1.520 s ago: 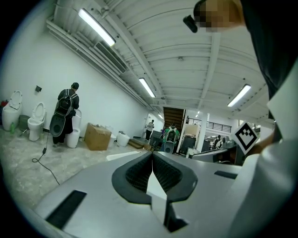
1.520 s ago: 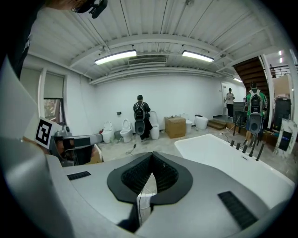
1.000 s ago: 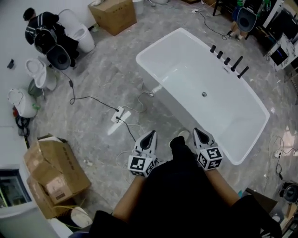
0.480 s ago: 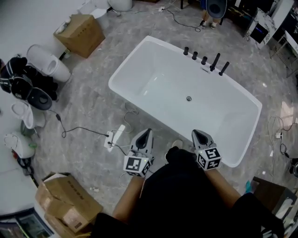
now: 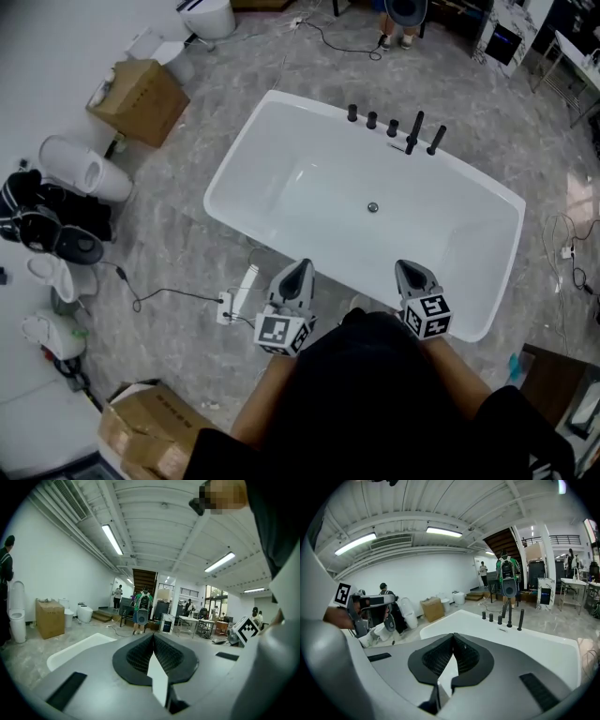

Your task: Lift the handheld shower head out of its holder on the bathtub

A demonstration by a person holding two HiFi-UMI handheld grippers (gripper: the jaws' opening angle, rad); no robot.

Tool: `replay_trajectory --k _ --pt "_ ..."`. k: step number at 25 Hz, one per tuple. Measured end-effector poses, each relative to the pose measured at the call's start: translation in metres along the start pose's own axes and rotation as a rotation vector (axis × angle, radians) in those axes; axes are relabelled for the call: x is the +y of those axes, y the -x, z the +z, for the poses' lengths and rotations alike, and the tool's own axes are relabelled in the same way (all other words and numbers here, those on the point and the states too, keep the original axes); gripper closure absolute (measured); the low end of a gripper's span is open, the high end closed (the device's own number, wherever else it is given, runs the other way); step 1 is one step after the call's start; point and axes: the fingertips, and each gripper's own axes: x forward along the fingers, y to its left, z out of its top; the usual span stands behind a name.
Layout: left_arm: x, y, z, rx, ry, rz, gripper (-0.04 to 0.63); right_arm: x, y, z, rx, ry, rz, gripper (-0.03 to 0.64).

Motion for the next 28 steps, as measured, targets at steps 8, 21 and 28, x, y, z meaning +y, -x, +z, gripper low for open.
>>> replay_trajectory --k 8,21,28 --pt "-0.017 -0.058 -0.002 0.043 -0.013 -0.096 0.592 -0.051 -0.012 0.015 -0.043 -0.034 -0.102 0.618" --pt "-0.022 -0.117 -0.016 0.127 0.050 -0.285 0.592 -0.136 -0.029 0.042 -0.079 -0.171 -0.321 0.617" --pt "-0.034 -0.152 -0.002 0.116 0.028 -0.385 0.592 -0.166 -0.048 0.070 -0.106 -0.174 -0.377 0.617"
